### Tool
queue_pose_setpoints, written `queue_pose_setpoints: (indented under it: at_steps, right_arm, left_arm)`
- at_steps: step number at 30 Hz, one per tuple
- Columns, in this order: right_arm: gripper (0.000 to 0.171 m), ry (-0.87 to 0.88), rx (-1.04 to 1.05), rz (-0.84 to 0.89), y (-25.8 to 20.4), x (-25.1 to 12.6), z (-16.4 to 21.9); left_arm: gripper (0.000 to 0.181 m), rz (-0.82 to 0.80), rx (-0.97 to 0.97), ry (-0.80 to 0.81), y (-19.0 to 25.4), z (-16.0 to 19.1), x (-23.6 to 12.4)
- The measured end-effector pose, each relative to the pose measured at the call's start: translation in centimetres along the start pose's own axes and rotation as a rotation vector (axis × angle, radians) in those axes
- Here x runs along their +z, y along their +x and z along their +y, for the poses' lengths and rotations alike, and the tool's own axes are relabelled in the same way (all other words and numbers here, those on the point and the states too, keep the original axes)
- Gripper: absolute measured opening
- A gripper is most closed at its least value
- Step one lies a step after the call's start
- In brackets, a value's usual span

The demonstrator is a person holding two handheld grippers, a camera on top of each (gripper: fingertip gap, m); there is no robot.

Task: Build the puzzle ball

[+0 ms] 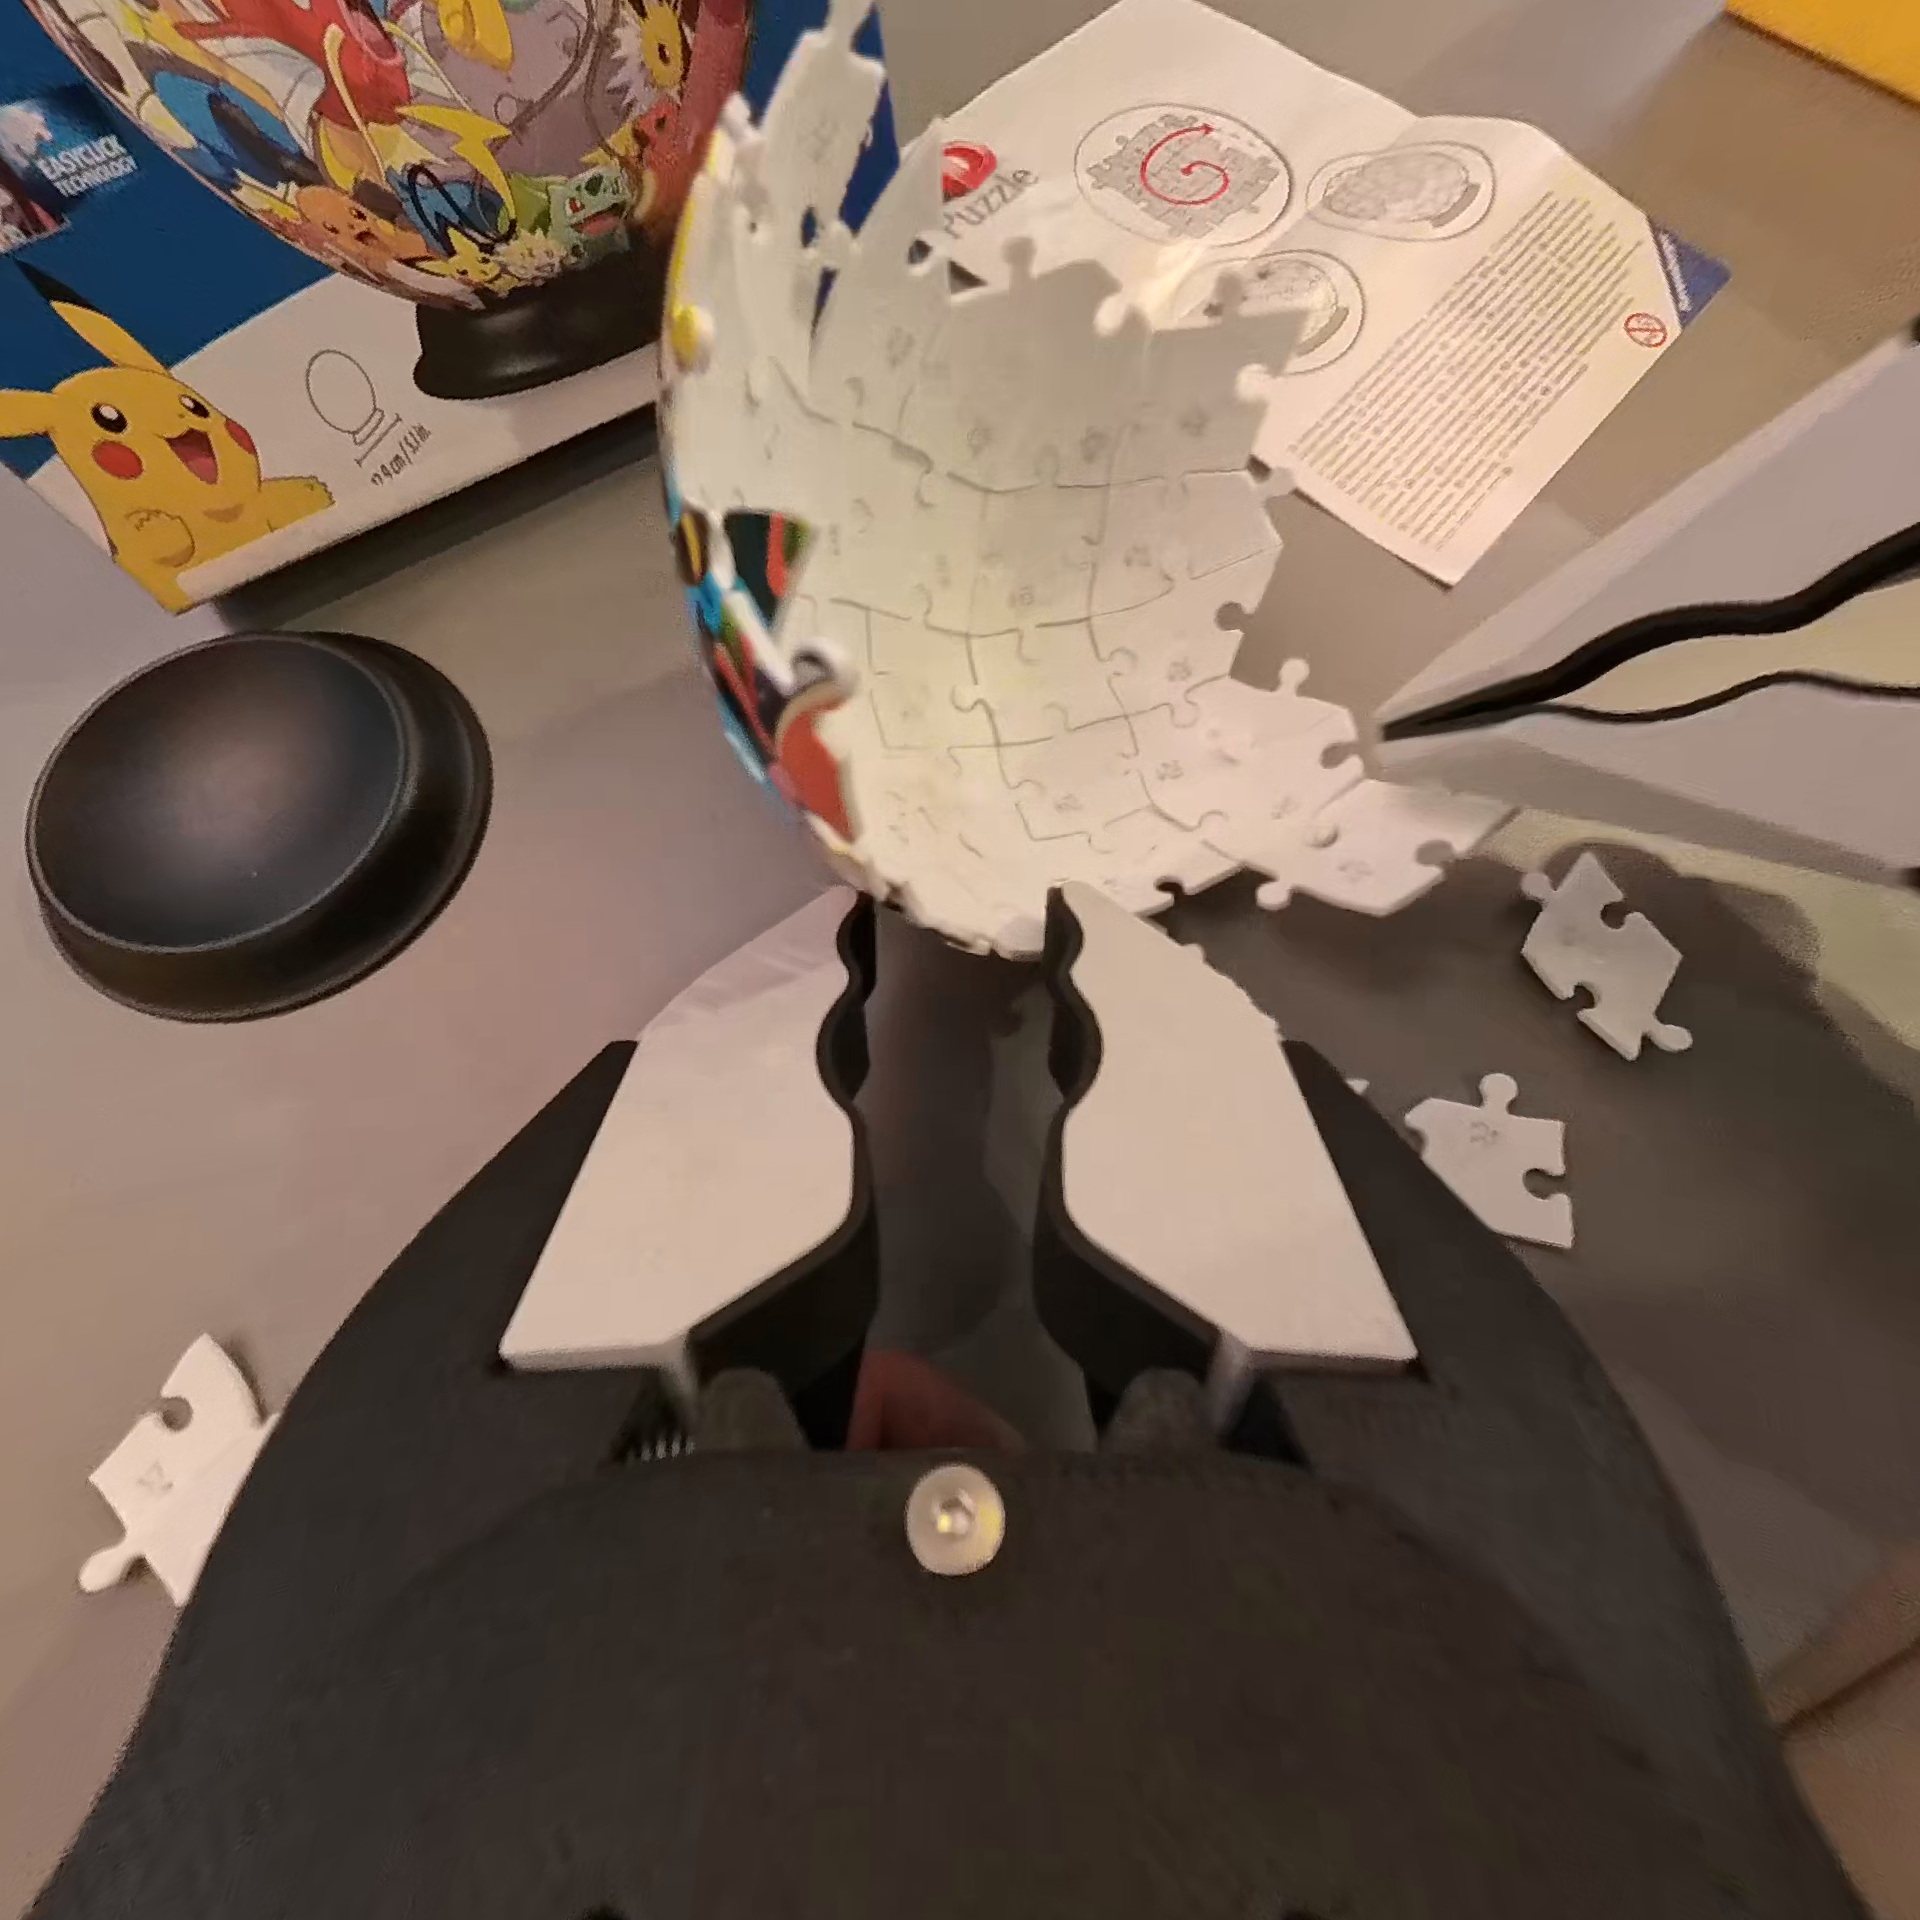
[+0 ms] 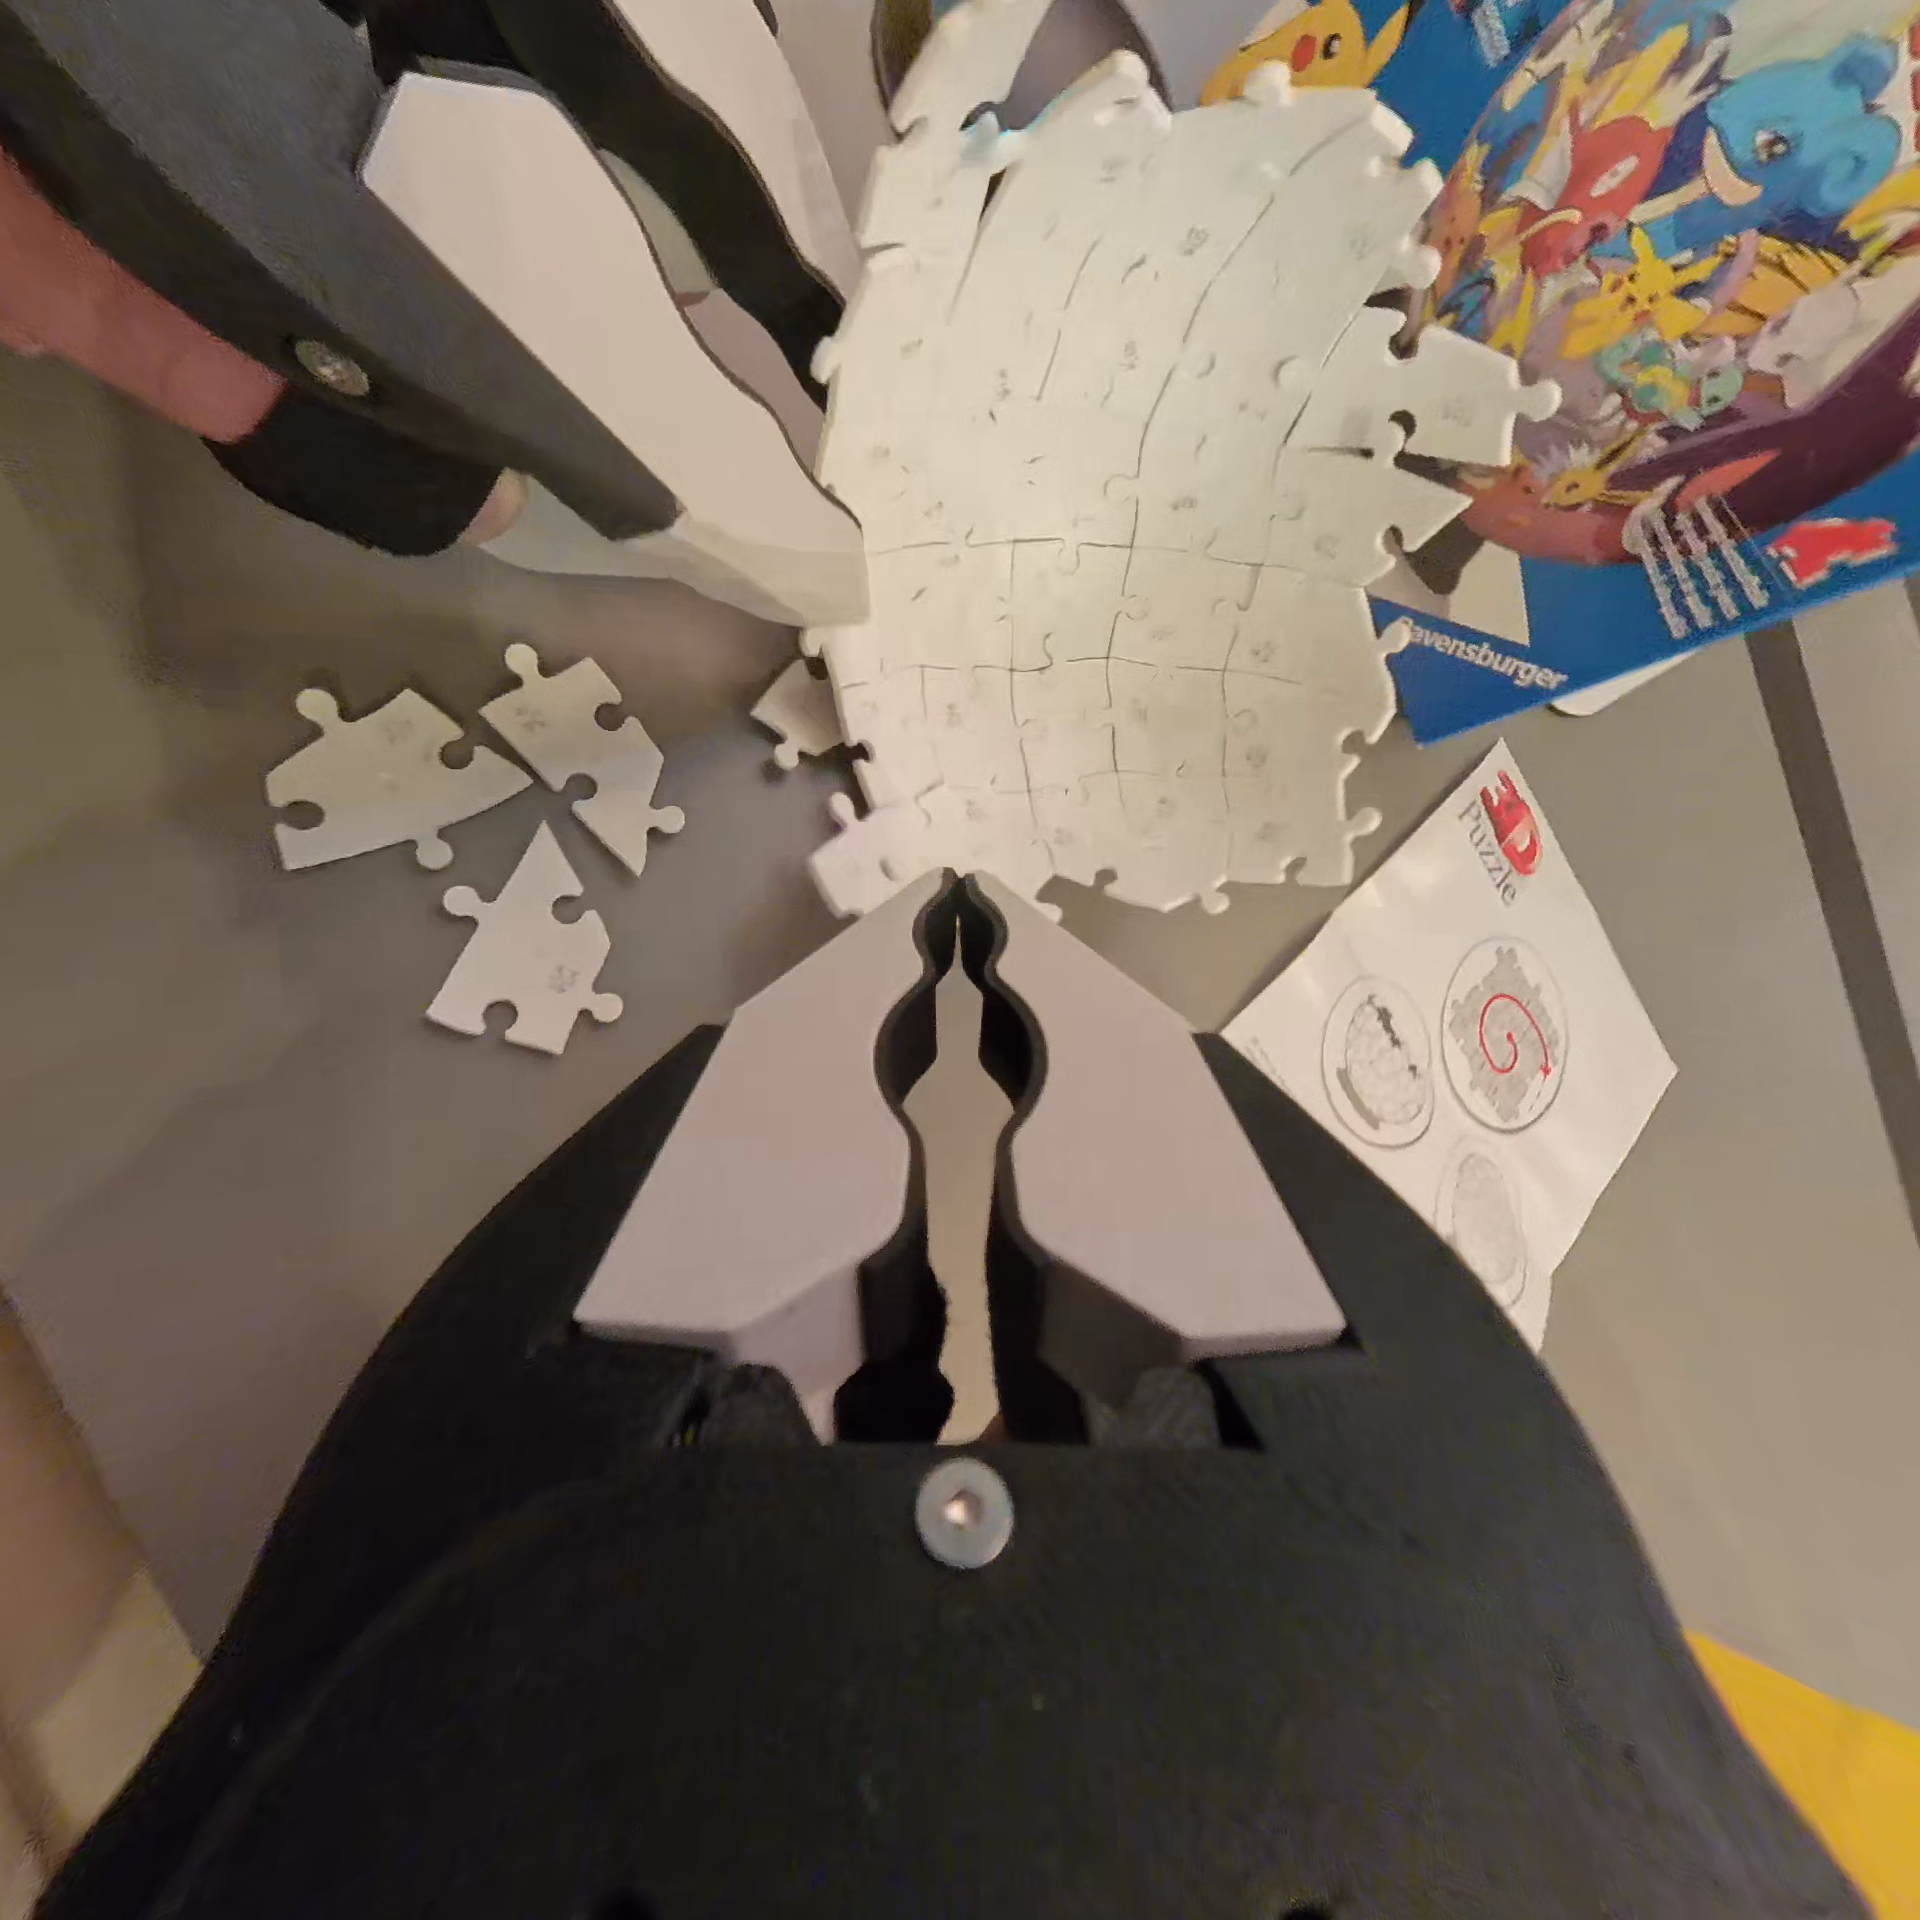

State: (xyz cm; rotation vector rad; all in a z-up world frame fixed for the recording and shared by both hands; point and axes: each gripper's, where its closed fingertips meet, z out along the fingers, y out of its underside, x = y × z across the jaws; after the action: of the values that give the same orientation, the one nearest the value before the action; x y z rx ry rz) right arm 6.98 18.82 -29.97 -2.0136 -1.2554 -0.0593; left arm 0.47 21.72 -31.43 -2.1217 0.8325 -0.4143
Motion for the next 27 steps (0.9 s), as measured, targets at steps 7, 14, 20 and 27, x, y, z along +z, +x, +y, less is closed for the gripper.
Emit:
queue_pose_setpoints:
  at_steps: [7,14,20,27]
  right_arm:
    - [0.000,0.074,0.145,0.042,0.8,-3.2,-0.4]
    - [0.000,0.162,0.312,0.085,1.8,-5.7,-0.8]
    - [0.000,0.133,0.468,0.048,1.0,-5.8,1.0]
    - [0.000,0.090,0.571,0.031,0.6,-5.3,2.5]
  left_arm:
    - [0.033,0.032,0.007,0.021,0.3,-0.3,-0.6]
    - [0.037,0.067,-0.012,0.025,0.4,-0.2,-1.0]
    - [0.036,0.116,-0.030,0.032,0.8,-0.2,-1.3]
    - [0.041,0.162,-0.032,0.033,2.3,-0.5,-1.8]
